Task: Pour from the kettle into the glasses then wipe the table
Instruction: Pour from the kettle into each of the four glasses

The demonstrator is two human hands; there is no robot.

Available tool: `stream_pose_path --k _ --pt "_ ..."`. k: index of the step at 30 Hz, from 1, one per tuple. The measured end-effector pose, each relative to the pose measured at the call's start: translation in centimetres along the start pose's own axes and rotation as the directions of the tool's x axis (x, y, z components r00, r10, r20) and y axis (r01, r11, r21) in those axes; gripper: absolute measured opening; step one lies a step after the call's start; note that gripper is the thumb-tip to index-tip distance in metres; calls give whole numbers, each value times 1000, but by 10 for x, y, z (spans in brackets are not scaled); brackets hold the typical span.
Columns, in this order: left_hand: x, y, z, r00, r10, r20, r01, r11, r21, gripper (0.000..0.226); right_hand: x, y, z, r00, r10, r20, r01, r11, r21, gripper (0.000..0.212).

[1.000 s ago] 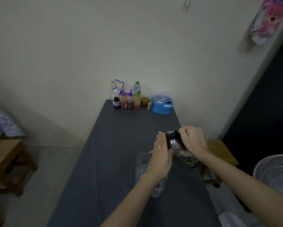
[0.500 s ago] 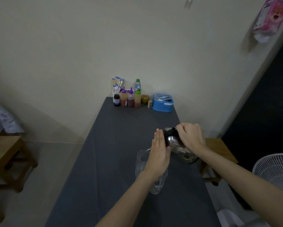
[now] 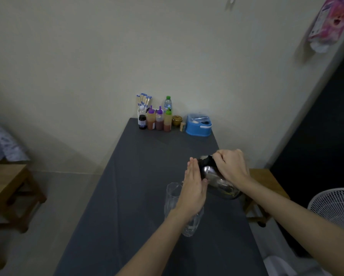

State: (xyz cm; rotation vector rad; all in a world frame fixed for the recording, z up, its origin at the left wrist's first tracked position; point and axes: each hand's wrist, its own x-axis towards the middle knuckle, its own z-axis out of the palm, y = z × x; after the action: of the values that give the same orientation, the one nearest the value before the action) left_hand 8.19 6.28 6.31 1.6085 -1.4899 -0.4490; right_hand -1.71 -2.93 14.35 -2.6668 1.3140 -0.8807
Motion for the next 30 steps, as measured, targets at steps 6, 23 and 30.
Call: stream_pose_path --k 6,23,30 --pt "-1 -2 0 1000 8 -1 -8 1000 8 64 -1 3 4 1000 3 4 -3 1000 -4 41" --pt "-2 1 -1 1000 11 16 -11 1000 20 63 -11 0 0 993 120 7 -120 988 92 44" --pt "-2 0 -4 998 31 55 -34 997 65 61 -19 1 -2 980 198 -5 -195 969 151 43"
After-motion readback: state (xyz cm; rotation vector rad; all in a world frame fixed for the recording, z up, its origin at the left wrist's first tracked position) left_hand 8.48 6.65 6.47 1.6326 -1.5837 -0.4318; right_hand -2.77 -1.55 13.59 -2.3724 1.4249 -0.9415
